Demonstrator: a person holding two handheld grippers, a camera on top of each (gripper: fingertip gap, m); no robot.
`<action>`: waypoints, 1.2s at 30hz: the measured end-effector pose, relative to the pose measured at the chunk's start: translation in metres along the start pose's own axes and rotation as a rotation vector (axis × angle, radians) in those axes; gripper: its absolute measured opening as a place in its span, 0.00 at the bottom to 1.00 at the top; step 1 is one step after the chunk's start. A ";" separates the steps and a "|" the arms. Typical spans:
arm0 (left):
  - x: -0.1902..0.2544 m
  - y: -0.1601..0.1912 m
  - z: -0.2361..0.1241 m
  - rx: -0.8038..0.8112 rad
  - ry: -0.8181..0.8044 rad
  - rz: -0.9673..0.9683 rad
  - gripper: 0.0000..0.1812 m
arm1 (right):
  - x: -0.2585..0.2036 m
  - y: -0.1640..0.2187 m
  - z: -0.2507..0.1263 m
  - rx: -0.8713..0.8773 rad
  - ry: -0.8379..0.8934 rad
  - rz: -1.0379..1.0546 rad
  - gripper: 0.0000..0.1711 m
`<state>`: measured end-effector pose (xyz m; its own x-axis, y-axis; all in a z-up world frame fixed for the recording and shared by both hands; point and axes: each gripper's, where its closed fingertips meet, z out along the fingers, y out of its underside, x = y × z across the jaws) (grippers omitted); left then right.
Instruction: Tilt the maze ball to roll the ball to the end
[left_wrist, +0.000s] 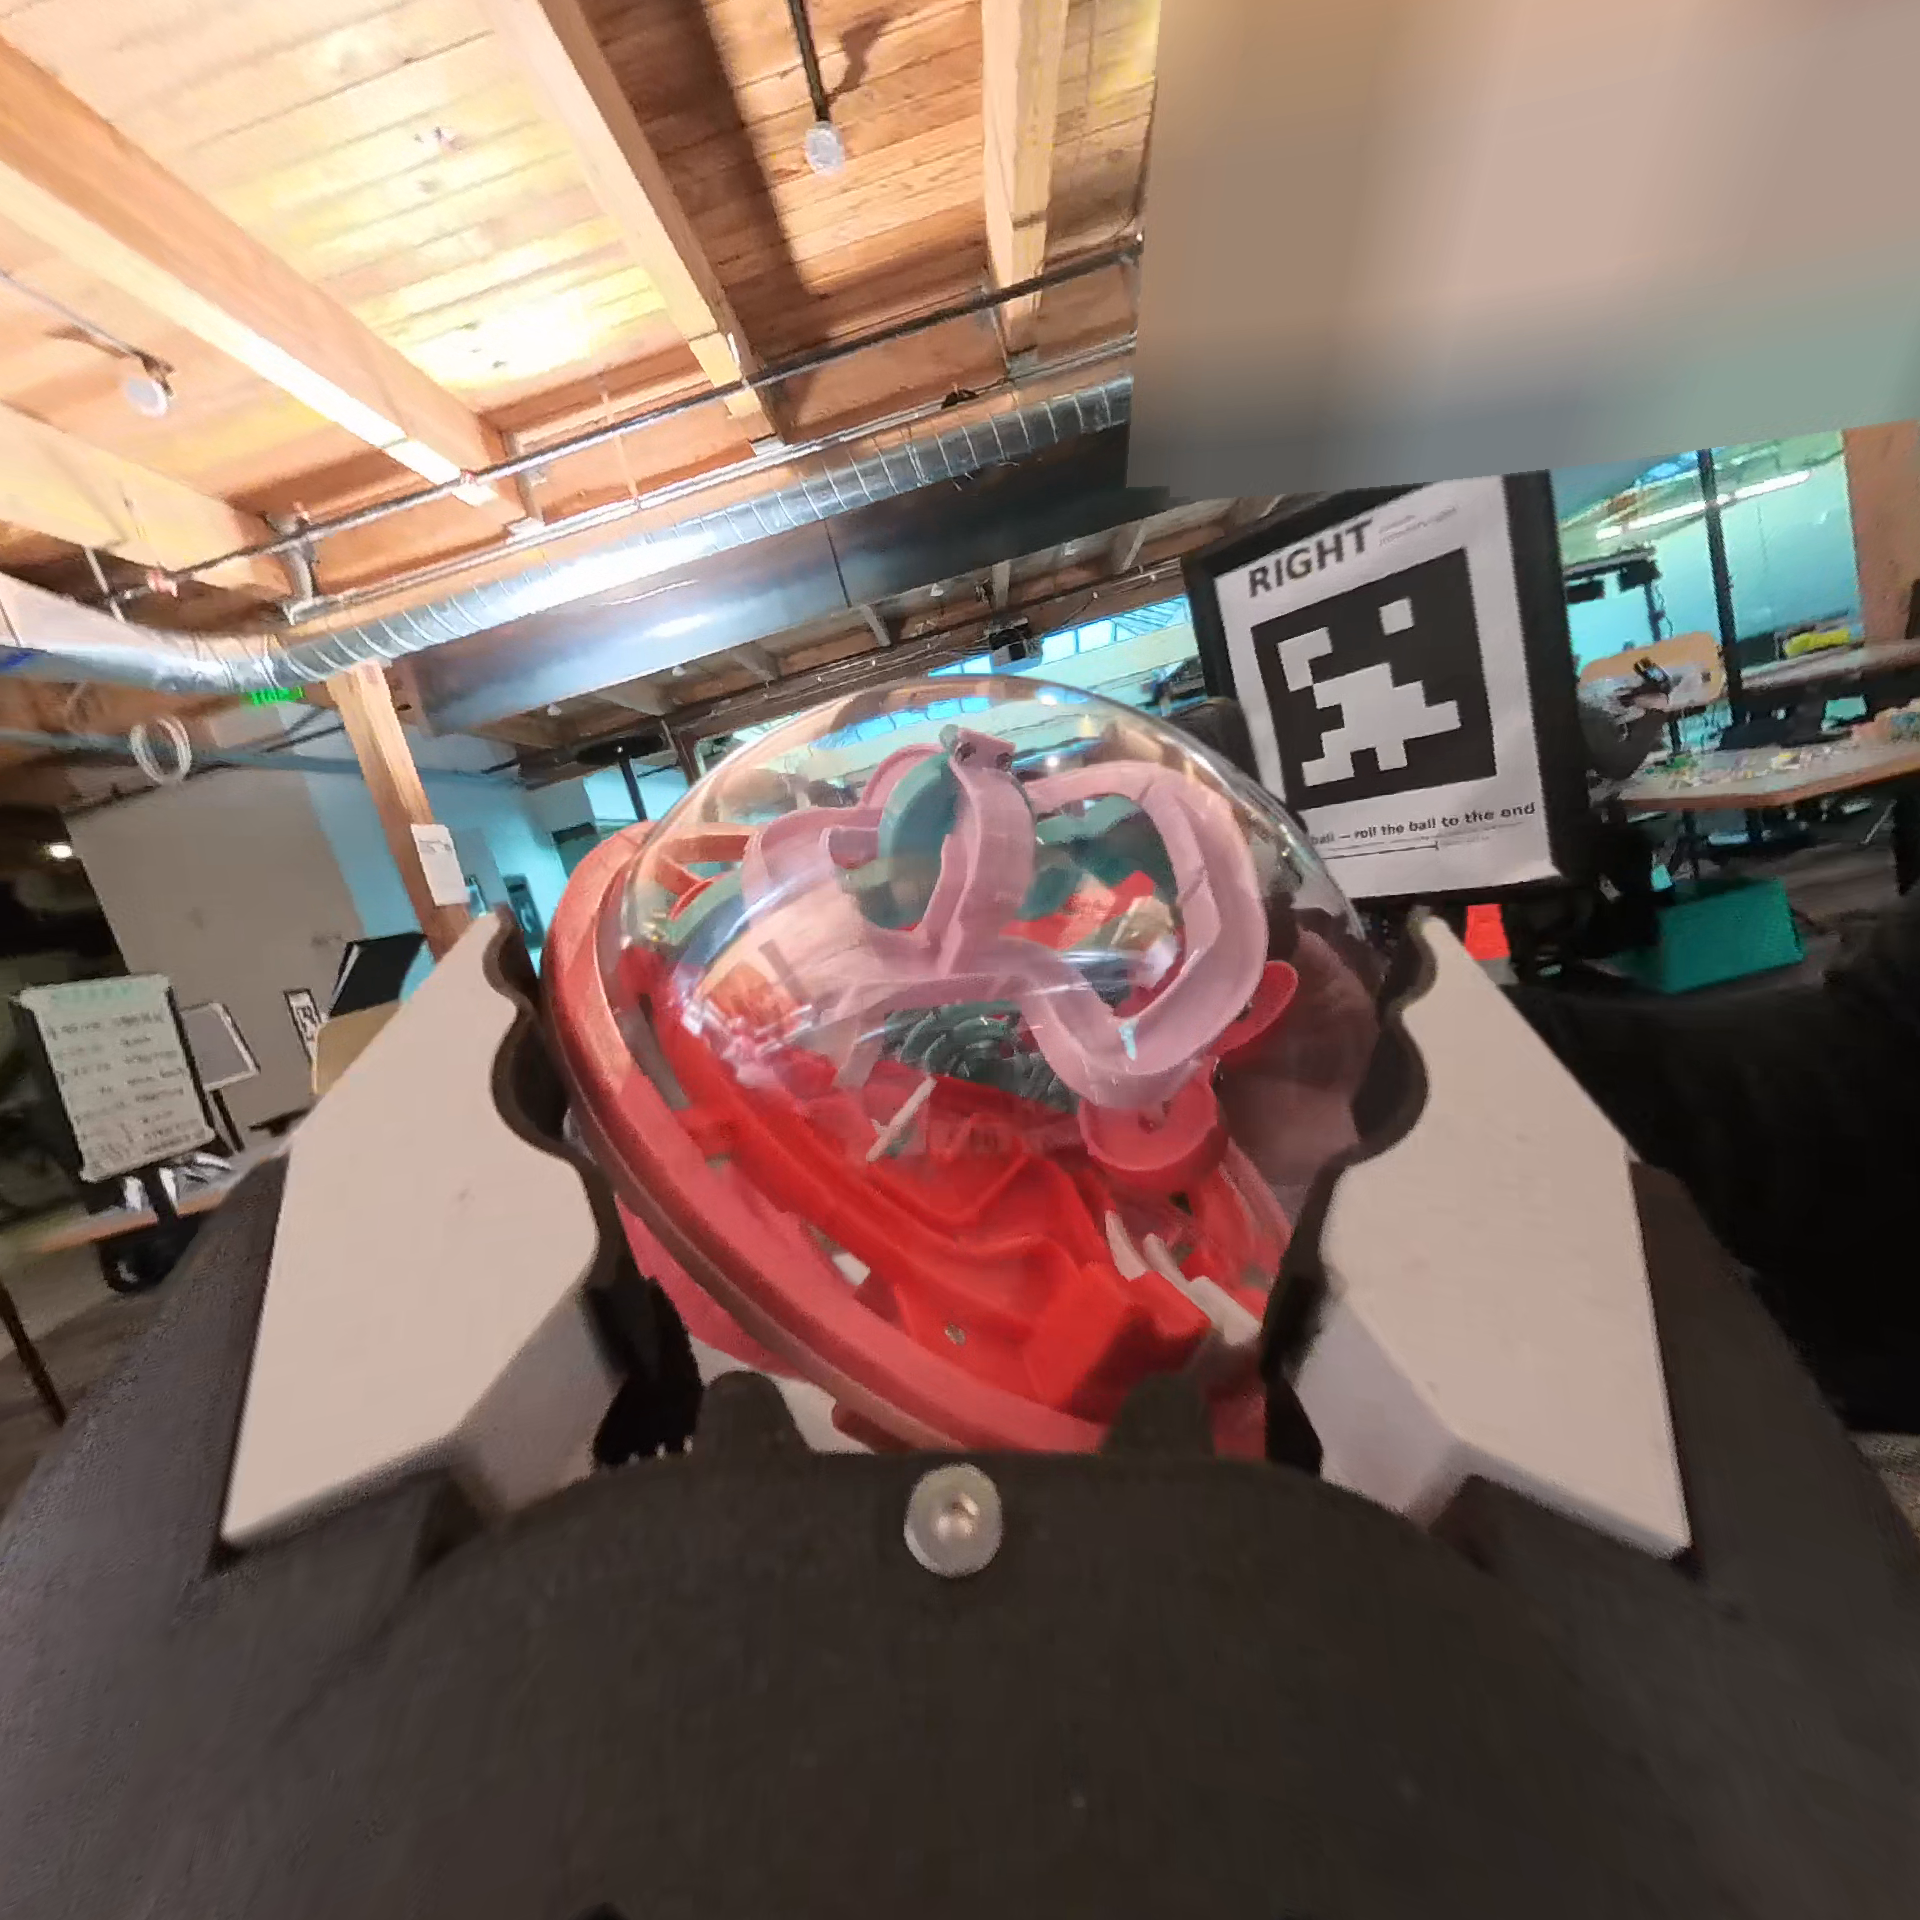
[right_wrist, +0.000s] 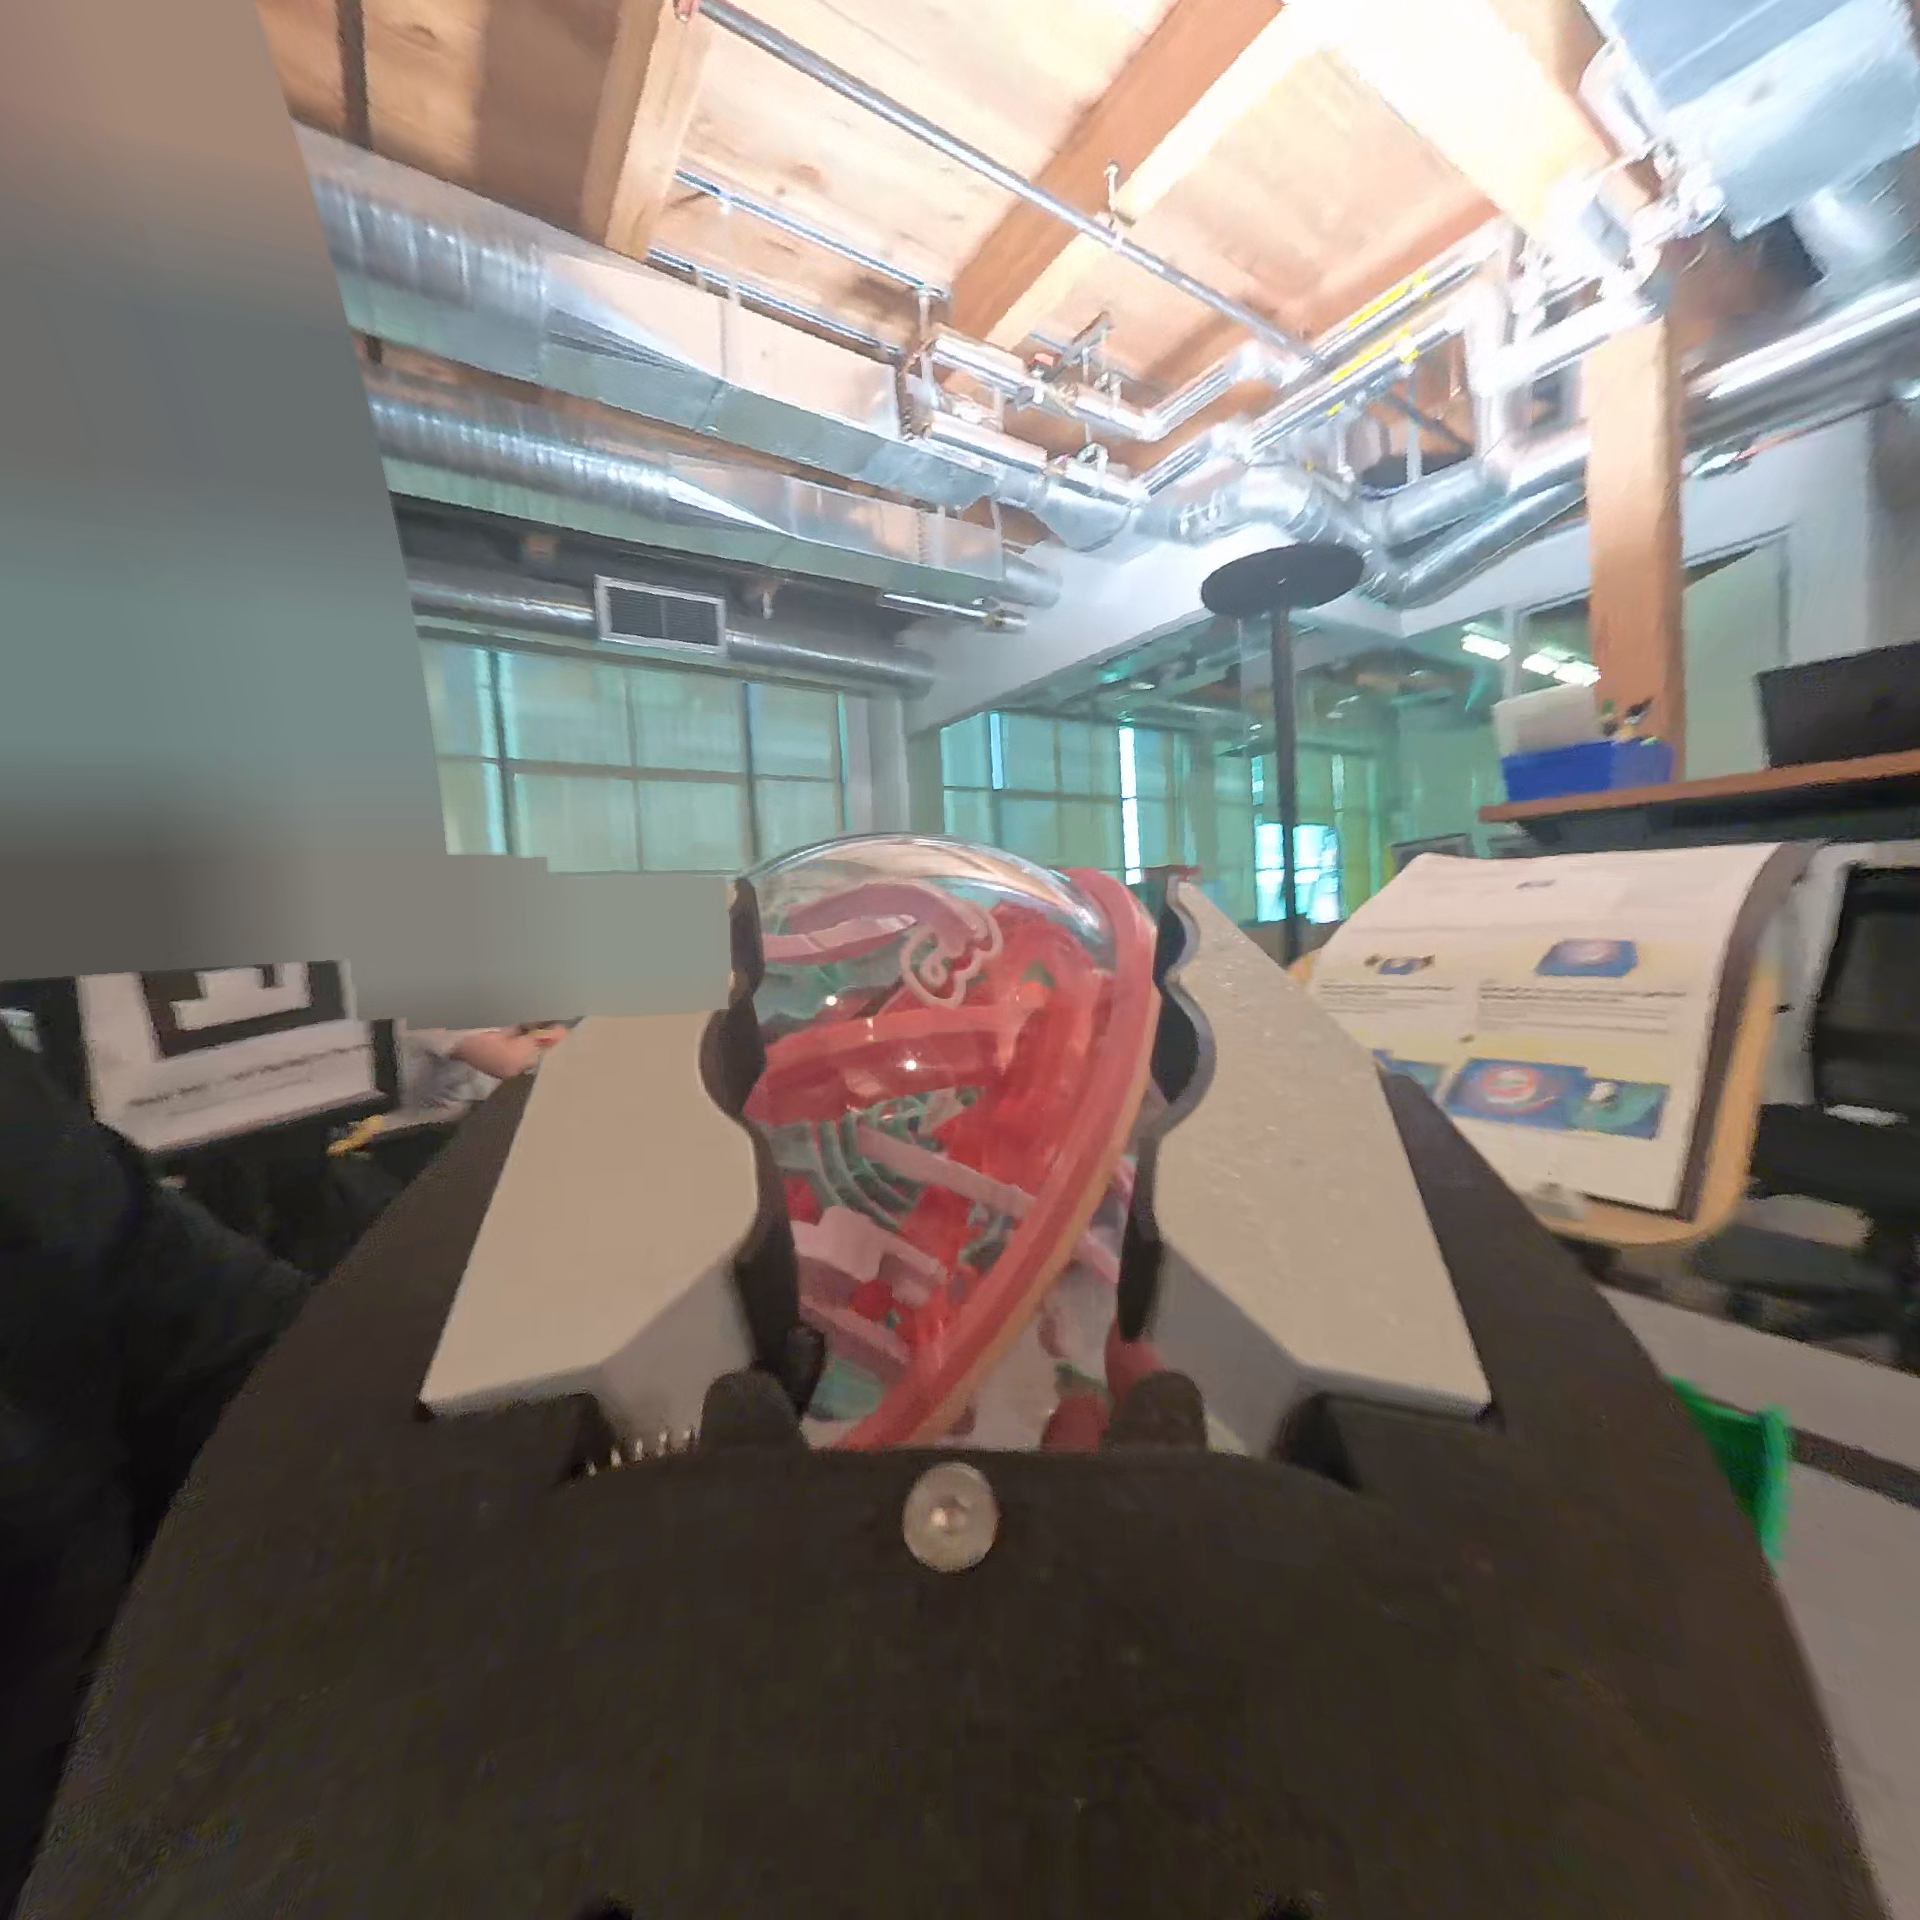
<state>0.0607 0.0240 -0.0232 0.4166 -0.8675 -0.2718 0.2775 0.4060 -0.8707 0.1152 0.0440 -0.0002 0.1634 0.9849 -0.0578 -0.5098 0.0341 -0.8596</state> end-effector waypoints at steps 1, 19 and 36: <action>0.002 -0.002 0.000 0.001 0.007 0.013 0.84 | -0.004 0.002 0.000 -0.012 -0.039 0.047 0.40; 0.029 -0.017 0.006 0.005 0.116 0.112 0.81 | -0.012 -0.009 -0.013 -0.032 -0.084 0.021 0.00; 0.018 -0.053 -0.001 0.119 0.096 0.066 0.52 | -0.024 0.000 -0.002 0.011 -0.016 -0.137 0.58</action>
<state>0.0525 -0.0140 0.0176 0.3544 -0.8590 -0.3695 0.3556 0.4893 -0.7963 0.1135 0.0201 0.0003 0.2189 0.9734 0.0675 -0.4932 0.1701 -0.8531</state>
